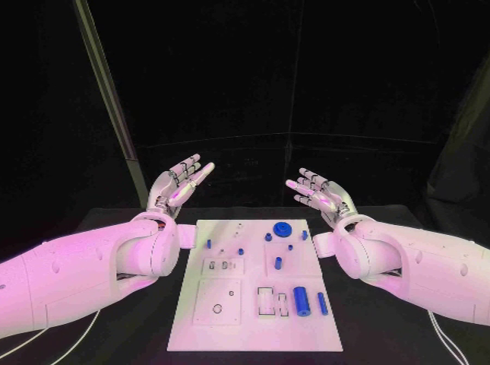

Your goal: Assemble the parts on the task board

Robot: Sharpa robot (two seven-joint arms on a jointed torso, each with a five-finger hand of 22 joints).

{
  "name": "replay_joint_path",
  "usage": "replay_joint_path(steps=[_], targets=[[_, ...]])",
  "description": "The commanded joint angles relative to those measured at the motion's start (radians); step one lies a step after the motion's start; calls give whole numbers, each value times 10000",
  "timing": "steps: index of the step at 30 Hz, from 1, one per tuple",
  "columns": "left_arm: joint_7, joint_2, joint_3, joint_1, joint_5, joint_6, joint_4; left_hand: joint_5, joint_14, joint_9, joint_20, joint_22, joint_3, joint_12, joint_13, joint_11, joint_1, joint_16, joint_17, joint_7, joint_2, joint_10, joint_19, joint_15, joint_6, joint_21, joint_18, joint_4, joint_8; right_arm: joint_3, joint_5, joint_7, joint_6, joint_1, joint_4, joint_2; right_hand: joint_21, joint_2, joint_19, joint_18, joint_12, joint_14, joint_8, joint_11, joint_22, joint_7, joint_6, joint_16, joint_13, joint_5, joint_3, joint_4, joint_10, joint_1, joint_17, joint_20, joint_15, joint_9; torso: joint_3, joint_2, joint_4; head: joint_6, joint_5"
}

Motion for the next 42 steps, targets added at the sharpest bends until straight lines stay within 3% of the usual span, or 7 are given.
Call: replay_joint_path(steps=[1,5,9,13,17,32,42], targets=[[513,1,7,12,161,452,4,32,97,10,57,19,-1,22,11,25,115,41,13,914,-1,71,9,24,64,59,82,49,38,-24,-973,-564,1578,95,-162,59,139,54,429,246,117,703,115,240,68,1178,447,125,58,21,122,-328,599,717,69,48,161,60,0,1,-1,0,0],[513,1,7,12,161,452,4,34,509,35,101,77,47,45,27,111,170,130,73,1038,13,208,250,131,258,149,38,97,80,-42,-1085,-636,1776,133,-237,85,1086,88,3363,811,515,4029,373,527,558,1451,1949,839,268,-85,242,-657,2937,1407,379,-34,223,220,0,1,-1,0,0],[576,-194,7,7,133,730,-77,42,1717,114,90,343,103,127,81,204,325,423,227,1127,85,862,1504,244,1068,614,-77,94,217,-37,-2482,-292,1050,138,-588,-64,1853,122,4651,1281,1315,6263,920,201,835,1257,4578,1484,475,-113,331,-901,5975,1910,472,-41,-210,481,-28,19,0,-73,-52],[543,-322,6,8,78,1049,-25,62,3885,340,48,1007,94,847,415,212,504,1264,542,1250,162,4247,4685,-86,3169,1921,220,10,690,-31,-3272,-271,849,143,-755,-146,2287,154,5344,1366,1473,7330,1167,-102,962,1020,6401,1599,349,-162,412,-1095,6954,2164,420,-264,-527,528,-21,82,16,-70,-58],[427,-469,6,9,-204,1502,115,46,5473,430,-83,1293,22,1163,400,-114,607,1863,739,1031,233,5471,6228,-549,4784,2722,540,-76,991,-25,-4107,-345,847,163,-875,-206,2726,126,5971,1366,1412,8312,1093,-313,1116,862,6930,1665,325,-221,525,-1240,7668,2273,464,-592,-832,444,-19,225,-15,-7,-39],[295,-1178,3,5,-617,2553,1701,44,6638,269,-444,1236,25,1049,305,-427,1125,1809,996,747,298,6435,7199,-896,5418,2995,517,-599,838,-5,-9274,-2124,1844,847,-1503,-72,5660,-315,7951,1355,754,12078,791,-956,2682,447,8034,2753,341,-229,900,-1266,9231,2576,1457,-1752,-1899,422,-16,1098,172,286,-196],[97,-1154,3,3,219,3494,1931,45,6608,270,-434,1198,45,1024,310,-426,1138,1736,1004,757,365,6497,7166,-885,5466,2949,514,-627,820,11,-12350,-3591,2362,1205,-1729,486,7431,-514,7878,1356,409,12614,525,-1090,3799,314,8312,4259,351,-416,1338,-1238,9518,2340,2775,-1908,-2075,416,-4,1638,246,446,-299]])
